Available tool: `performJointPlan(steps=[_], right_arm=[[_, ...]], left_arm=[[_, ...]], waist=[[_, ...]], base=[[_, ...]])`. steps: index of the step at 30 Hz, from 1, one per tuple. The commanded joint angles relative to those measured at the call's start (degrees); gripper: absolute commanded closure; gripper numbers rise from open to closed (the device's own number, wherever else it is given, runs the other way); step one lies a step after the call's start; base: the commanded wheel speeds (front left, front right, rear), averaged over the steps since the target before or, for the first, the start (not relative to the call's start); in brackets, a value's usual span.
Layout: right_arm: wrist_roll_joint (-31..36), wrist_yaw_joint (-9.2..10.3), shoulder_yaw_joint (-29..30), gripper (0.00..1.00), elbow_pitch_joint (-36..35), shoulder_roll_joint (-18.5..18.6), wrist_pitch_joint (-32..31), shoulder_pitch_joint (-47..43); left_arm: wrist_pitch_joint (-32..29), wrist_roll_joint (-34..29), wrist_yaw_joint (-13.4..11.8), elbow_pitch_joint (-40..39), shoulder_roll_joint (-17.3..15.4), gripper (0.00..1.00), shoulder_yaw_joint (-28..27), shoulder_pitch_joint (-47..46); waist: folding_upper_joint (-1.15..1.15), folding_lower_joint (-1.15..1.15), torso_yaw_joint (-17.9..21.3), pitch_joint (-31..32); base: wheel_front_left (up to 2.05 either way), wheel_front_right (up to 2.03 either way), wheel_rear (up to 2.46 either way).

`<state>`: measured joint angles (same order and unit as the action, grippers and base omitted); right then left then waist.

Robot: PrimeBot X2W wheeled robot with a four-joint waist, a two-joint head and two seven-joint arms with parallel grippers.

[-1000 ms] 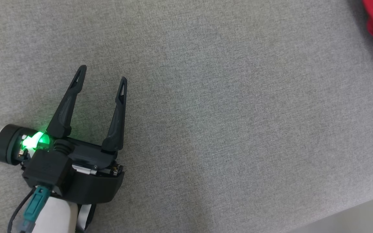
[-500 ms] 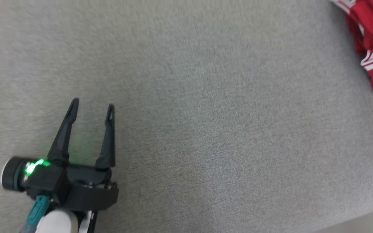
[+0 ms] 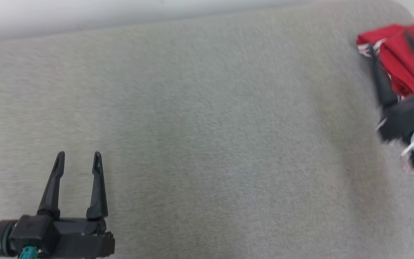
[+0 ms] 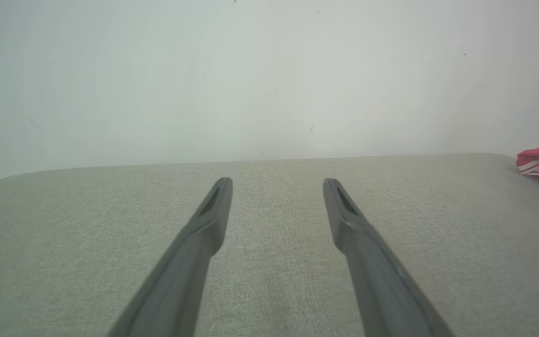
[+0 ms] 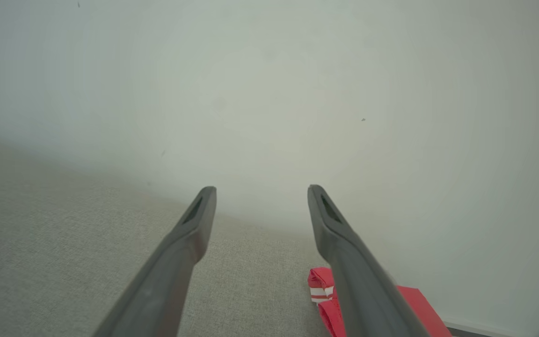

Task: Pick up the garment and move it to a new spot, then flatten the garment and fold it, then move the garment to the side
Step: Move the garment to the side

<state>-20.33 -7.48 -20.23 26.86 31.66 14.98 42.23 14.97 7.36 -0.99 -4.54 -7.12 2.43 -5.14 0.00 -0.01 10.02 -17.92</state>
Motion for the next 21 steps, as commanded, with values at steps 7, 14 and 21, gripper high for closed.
performJointPlan(steps=[7, 14, 21], right_arm=[[1.5, 0.03, 5.7, 0.00, -6.2, -5.6, 0.2, -12.8], [3.0, 0.03, 11.2, 0.00, -11.3, -11.9, 0.2, -25.7], [5.0, 0.03, 15.9, 0.00, -15.8, -18.3, 0.2, -37.1]], left_arm=[[0.2, 1.3, 0.6, 1.9, 0.8, 0.00, -0.9, 2.8], [0.3, 1.7, 1.7, 4.4, 1.6, 0.00, -1.4, 4.9], [0.3, 1.9, 2.4, 6.2, 2.3, 0.00, -1.9, 7.3]], waist=[[0.00, 0.01, -7.0, 8.2], [0.00, 0.01, -9.3, 12.4], [0.00, 0.01, -9.6, 15.6]], base=[[0.00, 0.00, 0.00], [0.00, 0.00, 0.00], [0.00, 0.00, 0.00]])
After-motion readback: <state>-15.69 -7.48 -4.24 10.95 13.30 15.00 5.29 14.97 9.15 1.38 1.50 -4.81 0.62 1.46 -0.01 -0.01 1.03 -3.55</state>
